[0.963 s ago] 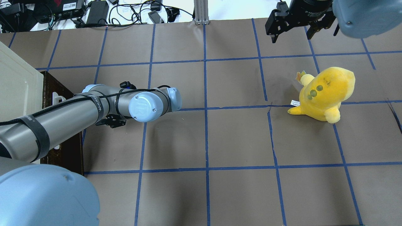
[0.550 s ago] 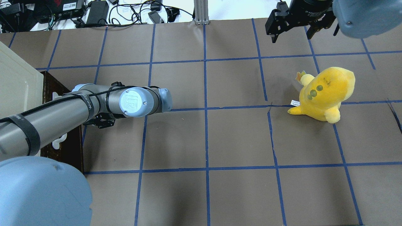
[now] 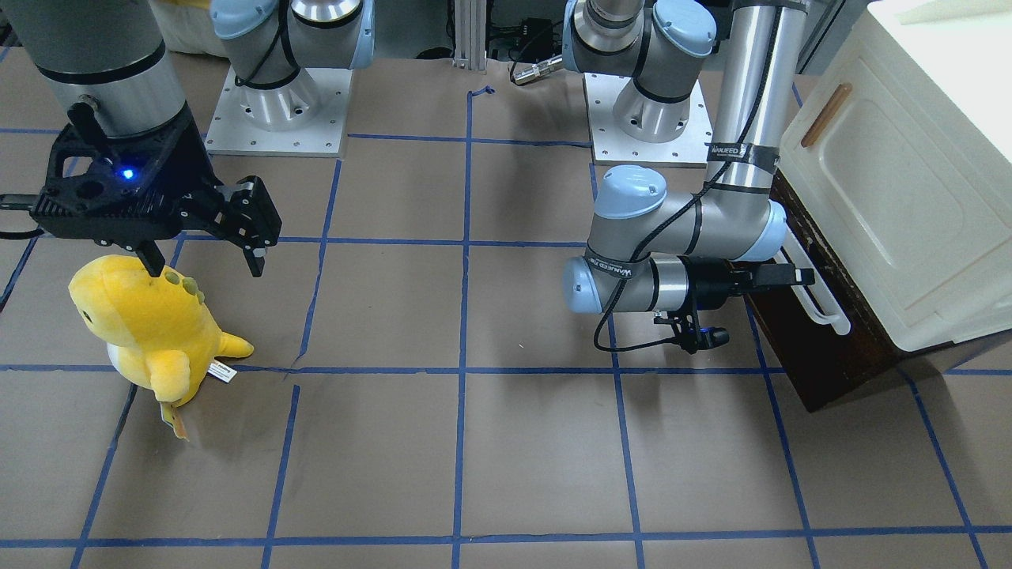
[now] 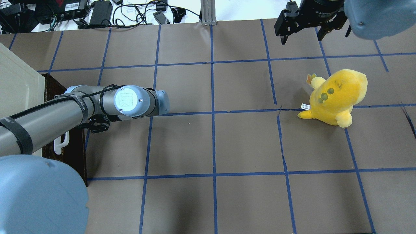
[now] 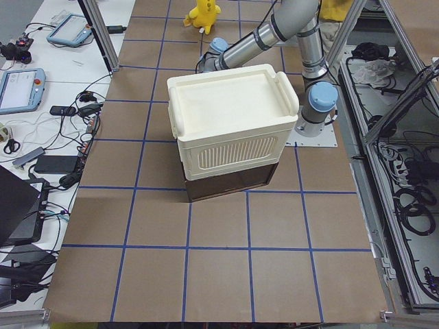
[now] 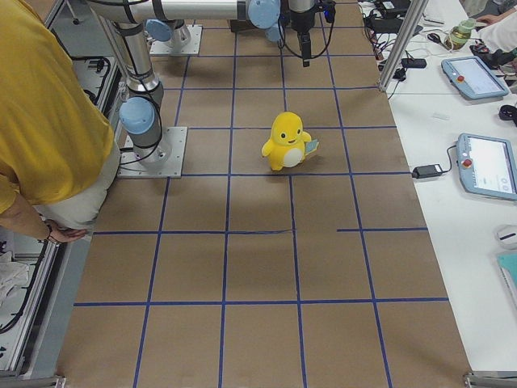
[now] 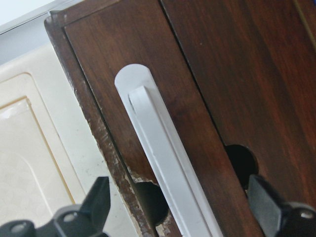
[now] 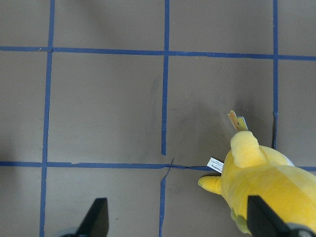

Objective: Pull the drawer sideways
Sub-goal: 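Close the left gripper around the white bar handle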

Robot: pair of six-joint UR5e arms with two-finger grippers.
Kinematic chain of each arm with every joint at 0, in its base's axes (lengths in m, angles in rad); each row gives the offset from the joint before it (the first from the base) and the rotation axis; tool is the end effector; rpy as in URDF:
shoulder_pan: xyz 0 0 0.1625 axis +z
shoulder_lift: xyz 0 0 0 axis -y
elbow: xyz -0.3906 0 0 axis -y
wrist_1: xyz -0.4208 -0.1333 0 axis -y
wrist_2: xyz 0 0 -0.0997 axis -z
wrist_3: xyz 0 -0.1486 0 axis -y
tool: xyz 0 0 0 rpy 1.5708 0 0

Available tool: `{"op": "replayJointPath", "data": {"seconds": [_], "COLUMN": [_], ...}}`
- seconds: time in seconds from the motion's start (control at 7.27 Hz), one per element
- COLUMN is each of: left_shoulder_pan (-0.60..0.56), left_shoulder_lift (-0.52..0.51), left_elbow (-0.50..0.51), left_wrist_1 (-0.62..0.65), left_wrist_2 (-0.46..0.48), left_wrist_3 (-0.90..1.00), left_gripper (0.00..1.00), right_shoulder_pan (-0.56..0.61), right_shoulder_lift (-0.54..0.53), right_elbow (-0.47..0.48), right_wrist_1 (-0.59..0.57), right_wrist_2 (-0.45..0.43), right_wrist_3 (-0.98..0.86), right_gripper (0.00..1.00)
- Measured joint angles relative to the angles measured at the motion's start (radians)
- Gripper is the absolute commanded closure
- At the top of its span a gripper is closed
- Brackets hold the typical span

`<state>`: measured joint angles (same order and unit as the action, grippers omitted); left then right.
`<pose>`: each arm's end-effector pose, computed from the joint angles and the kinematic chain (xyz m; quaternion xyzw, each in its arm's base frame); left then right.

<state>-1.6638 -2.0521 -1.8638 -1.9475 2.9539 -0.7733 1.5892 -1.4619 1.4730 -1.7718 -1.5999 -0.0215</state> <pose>-0.0335 -0.4960 0.1121 0.1116 0.7250 0.1559 0.6616 0.1398 -0.5867 0.4191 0.0185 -0.9952 0.0948 0.0146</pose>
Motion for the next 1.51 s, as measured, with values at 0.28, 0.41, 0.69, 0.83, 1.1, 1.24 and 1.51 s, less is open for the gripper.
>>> {"op": "replayJointPath", "data": {"seconds": [0.28, 0.41, 0.69, 0.83, 1.1, 1.24, 1.51], "left_shoulder_pan": [0.014, 0.015, 0.016, 0.016, 0.014, 0.011, 0.006], "left_shoulder_lift": [0.002, 0.003, 0.004, 0.005, 0.009, 0.012, 0.013], "left_elbow": [0.002, 0.002, 0.003, 0.004, 0.005, 0.004, 0.003], "left_wrist_1": [-0.002, -0.002, -0.002, -0.002, -0.003, -0.003, -0.001], "left_wrist_2": [0.002, 0.002, 0.002, 0.002, 0.001, 0.0, -0.004], "left_wrist_3": [-0.005, -0.007, -0.011, -0.013, -0.013, -0.014, -0.014], "left_gripper": [0.32, 0.37, 0.58, 0.62, 0.66, 0.66, 0.66], "right_shoulder_pan": [0.0, 0.0, 0.0, 0.0, 0.0, 0.0, 0.0], "right_shoulder_lift": [0.0, 0.0, 0.0, 0.0, 0.0, 0.0, 0.0], "right_elbow": [0.0, 0.0, 0.0, 0.0, 0.0, 0.0, 0.0], "right_wrist_1": [0.0, 0.0, 0.001, 0.001, 0.0, 0.0, 0.0], "right_wrist_2": [0.0, 0.0, 0.0, 0.0, 0.0, 0.0, 0.0], "right_wrist_3": [0.0, 0.0, 0.0, 0.0, 0.0, 0.0, 0.0], "right_gripper": [0.0, 0.0, 0.0, 0.0, 0.0, 0.0, 0.0]}}
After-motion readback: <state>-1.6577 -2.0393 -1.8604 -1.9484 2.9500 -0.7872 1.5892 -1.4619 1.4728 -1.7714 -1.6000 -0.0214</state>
